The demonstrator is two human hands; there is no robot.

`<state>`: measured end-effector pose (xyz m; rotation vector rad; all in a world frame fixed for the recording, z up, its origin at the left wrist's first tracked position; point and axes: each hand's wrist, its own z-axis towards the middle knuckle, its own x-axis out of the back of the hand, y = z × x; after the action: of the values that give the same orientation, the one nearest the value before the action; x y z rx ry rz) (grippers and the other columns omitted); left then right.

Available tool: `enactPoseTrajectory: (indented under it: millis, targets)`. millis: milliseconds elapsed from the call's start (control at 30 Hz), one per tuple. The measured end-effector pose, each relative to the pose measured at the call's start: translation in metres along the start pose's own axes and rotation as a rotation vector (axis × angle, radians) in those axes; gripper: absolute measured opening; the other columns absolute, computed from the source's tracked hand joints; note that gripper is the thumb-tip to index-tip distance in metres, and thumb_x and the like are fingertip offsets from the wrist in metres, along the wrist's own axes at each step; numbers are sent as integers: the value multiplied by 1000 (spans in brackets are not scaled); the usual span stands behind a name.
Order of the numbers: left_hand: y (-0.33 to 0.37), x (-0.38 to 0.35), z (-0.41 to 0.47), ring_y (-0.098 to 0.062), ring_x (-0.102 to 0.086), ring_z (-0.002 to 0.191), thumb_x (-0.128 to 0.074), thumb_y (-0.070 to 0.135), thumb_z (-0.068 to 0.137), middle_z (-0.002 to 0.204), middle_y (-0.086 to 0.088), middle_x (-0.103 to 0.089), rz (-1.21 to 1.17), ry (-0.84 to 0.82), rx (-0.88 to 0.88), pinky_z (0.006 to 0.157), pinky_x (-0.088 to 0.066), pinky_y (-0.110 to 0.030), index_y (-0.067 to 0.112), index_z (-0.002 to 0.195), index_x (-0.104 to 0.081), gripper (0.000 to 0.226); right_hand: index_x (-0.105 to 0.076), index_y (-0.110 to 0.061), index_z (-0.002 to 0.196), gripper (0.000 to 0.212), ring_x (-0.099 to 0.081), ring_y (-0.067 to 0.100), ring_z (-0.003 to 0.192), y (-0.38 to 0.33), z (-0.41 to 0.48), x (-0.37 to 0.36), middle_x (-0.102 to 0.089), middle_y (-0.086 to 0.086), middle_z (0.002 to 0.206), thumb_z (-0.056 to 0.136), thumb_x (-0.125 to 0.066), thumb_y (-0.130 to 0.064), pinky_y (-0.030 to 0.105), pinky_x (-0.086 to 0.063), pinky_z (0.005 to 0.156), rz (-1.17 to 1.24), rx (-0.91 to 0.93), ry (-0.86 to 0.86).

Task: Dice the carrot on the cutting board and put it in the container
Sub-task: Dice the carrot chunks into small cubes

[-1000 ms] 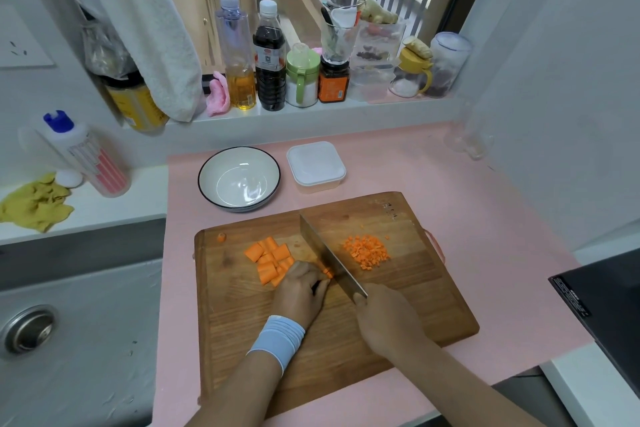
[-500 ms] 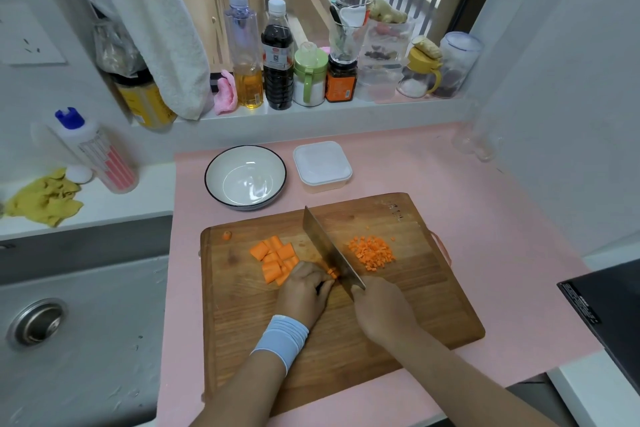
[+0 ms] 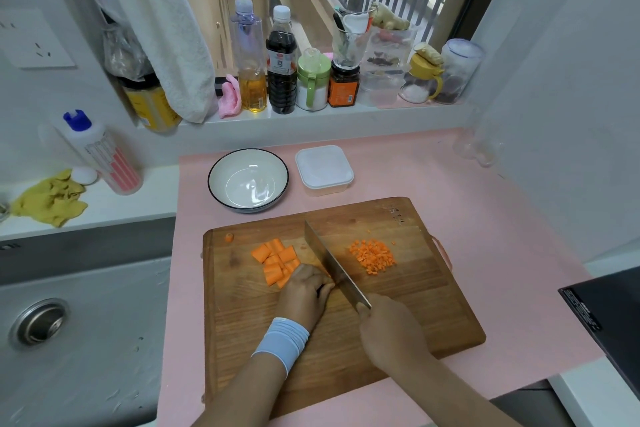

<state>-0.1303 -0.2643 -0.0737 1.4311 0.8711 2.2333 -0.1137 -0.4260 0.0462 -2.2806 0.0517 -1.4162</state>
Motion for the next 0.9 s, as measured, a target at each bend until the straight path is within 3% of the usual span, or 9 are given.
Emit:
enactPoseTrajectory:
  millis: [100,267,600,733,900]
  targets:
    - [-1,-1,-1,-8,-52,81,-82,10,75,75,4,-62,5,-5,-8,76,-40,-11,16,76,-74,9,-59,-29,94,21,-63,16,89,-1,4,-1,-65,-7,91,104,-41,-35,34,-53,78,-16,-9,-7]
    - [-1,-1,-4,-10,-56,85,-78,12,80,81,6,-63,15,-1,-25,76,-49,-21,16,82,-76,6,-62,-25,99,23,-65,18,90,-9,15,-3,-67,-3,94,104,-42,-33,37,-55,80,-21,-28,-36]
    - [-3,2,-7,-11,-55,96,-79,9,76,97,1,-63,-36,11,-18,90,-41,-14,11,98,-71,23,-61,-27,94,19,-65,18,85,-11,18,-3,-65,-6,87,102,-45,-30,34,-54,75,-2,-53,-34]
    - [-3,3,-9,-11,-53,92,-81,12,74,91,3,-64,-23,13,7,86,-37,-10,13,89,-72,18,-54,-30,87,19,-64,16,85,-12,16,-3,-59,-10,81,103,-44,-29,33,-53,74,2,-43,-30]
    - [-4,2,-7,-7,-51,86,-83,11,74,81,6,-65,-29,22,4,80,-41,-13,15,78,-73,11,-65,-24,97,23,-65,19,89,-14,16,0,-67,-4,91,102,-44,-31,38,-55,80,10,-49,-43]
